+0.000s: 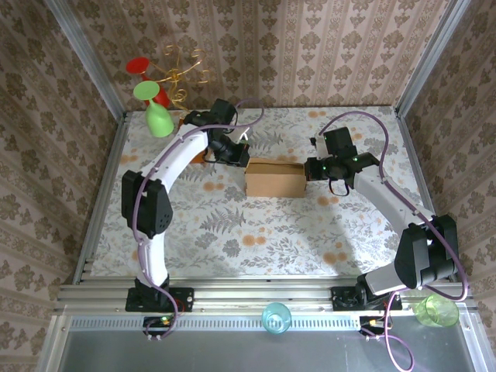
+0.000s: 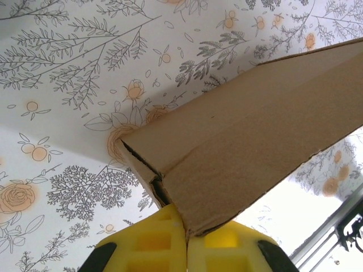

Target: Fold the paper box

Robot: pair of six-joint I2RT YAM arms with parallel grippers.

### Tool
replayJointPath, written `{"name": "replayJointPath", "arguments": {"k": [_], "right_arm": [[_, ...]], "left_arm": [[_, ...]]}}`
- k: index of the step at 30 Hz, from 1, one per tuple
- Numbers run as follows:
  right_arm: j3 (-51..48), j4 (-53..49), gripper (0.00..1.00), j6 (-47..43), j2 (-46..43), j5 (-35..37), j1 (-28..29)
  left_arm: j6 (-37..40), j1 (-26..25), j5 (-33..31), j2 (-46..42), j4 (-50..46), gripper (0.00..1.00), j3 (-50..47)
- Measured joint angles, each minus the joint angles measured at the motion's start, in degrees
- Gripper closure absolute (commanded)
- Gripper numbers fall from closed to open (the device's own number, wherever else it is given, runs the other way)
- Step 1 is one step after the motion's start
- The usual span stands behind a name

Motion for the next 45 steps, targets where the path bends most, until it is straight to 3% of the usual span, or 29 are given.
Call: {"name": "replayJointPath", "arguments": {"k": [15,29,39,45], "right_arm": [[-0.76,1.03,1.0,1.07,-0.46,0.22,0.11],[-1.01,1.25,1.0,1.51,-0.7,1.33,0.74],[-1.09,1.27,1.0,2.32,-0.76,1.53,0.87],[-1.2,1.25,1.0,2.4,-0.87,1.53,0.96]], "left_arm": [[-2.51,-3.17,-9.2,-6.86,10.64,0.95,-10.56],[-15.39,-3.78,-11.52,-8.63,17.03,1.0,-14.4],[-15.78,-5.35,-16.24,-8.87,17.55,0.94,-14.69],[-15.78,-6.1,-18.01,-10.23,19.58,0.96,-16.96]]}}
